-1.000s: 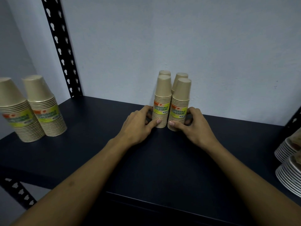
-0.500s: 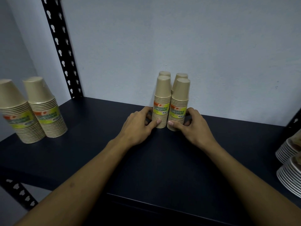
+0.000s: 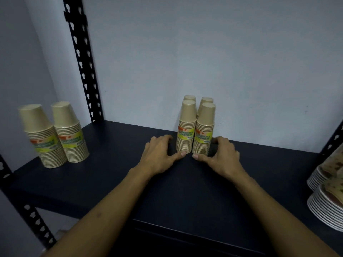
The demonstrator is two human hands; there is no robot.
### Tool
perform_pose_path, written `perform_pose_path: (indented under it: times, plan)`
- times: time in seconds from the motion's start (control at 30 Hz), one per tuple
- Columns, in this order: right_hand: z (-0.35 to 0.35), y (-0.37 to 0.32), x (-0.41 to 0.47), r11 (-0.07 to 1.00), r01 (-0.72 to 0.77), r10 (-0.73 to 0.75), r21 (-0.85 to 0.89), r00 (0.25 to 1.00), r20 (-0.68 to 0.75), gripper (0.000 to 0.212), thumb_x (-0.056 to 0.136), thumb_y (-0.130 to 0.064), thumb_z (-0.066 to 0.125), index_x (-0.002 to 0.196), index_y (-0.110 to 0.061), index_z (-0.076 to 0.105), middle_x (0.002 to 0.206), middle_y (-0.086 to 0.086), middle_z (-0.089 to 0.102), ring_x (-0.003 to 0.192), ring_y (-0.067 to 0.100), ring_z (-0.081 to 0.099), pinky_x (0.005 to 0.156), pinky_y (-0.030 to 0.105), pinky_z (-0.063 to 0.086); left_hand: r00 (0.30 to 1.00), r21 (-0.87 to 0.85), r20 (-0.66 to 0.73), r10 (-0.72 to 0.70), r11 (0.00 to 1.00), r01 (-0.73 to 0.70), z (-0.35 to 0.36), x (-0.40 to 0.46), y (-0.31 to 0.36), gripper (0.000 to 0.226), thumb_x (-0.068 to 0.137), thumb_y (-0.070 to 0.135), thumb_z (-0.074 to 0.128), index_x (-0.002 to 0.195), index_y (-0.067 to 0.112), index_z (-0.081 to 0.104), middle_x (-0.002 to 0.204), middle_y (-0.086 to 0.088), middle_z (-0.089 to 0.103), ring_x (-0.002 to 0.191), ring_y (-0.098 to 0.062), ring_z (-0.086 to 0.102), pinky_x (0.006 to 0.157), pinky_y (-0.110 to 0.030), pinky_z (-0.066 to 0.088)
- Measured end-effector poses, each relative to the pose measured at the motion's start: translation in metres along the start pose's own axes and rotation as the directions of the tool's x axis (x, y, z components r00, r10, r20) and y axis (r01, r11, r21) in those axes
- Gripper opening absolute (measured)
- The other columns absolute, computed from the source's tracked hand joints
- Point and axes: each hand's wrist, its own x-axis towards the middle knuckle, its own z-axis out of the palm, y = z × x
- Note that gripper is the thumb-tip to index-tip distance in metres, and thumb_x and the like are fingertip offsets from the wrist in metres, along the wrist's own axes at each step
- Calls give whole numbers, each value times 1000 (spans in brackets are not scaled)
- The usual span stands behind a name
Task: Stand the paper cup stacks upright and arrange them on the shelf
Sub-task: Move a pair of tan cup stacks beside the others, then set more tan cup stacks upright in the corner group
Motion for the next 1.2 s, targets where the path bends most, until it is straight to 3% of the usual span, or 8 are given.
perform_pose_path:
  times: [0.13,0.33,0.47,0.57,0.73,0.9,1.1,1.2]
  plan:
    - [-5,-4,-24,968,-55,74,-245,995,70,79,86,-76,52,140,-19,46,148,5,47,139,25,41,114,50,30,996,156,29,-84,985,79,-5,-21,4,74,95,65,47,149,15,40,156,-4,41,141,-24,37,115,-42,32]
    - [-2,-19,-80,945,4,51,-326,986,161,68,101,-65,29,156,-24,31,169,4,21,157,28,13,124,56,11,994,185,76,-77,981,62,-14,-85,6,70,102,60,31,159,21,25,169,-3,18,157,-21,10,127,-39,12]
    - [4,-36,-106,942,51,18,-331,979,205,67,101,-64,27,157,-29,27,170,4,18,158,31,9,125,59,10,992,190,118,-52,981,29,-37,-121,-3,70,100,64,34,159,27,27,169,2,17,157,-16,10,127,-36,13]
    - [12,-58,-116,944,111,-34,-310,969,244,64,101,-63,31,156,-30,30,168,3,22,157,32,13,124,59,12,994,237,104,-15,971,-11,-66,-143,-11,65,99,62,43,153,27,40,165,2,30,152,-16,26,122,-34,25]
    - [27,-126,-112,946,304,-246,-110,898,365,56,98,-57,50,146,-29,44,150,-1,49,140,23,42,115,49,29,971,275,-222,84,961,-21,-130,-162,-41,50,95,53,57,136,25,58,146,6,51,135,-15,45,109,-33,42]
    - [49,-214,-84,891,408,-454,202,827,331,56,96,-48,62,144,-22,48,140,2,58,132,24,54,112,49,41,854,141,-520,-18,984,106,-195,-158,-82,51,94,38,66,139,19,51,145,-4,48,135,-23,42,109,-40,41]
    - [75,-289,-45,816,315,-472,485,847,245,69,95,-37,68,153,-14,36,154,11,47,138,27,49,112,43,44,797,-219,-465,-386,922,319,-221,-134,-125,75,96,42,64,156,19,25,157,-13,42,139,-32,47,109,-49,41]
    - [91,-296,-33,803,248,-462,542,833,303,75,95,-33,71,156,-13,32,157,13,44,140,28,48,113,43,44,799,-332,-360,-482,866,373,-210,-127,-139,71,98,42,61,155,15,27,150,-15,50,132,-31,54,98,-40,44]
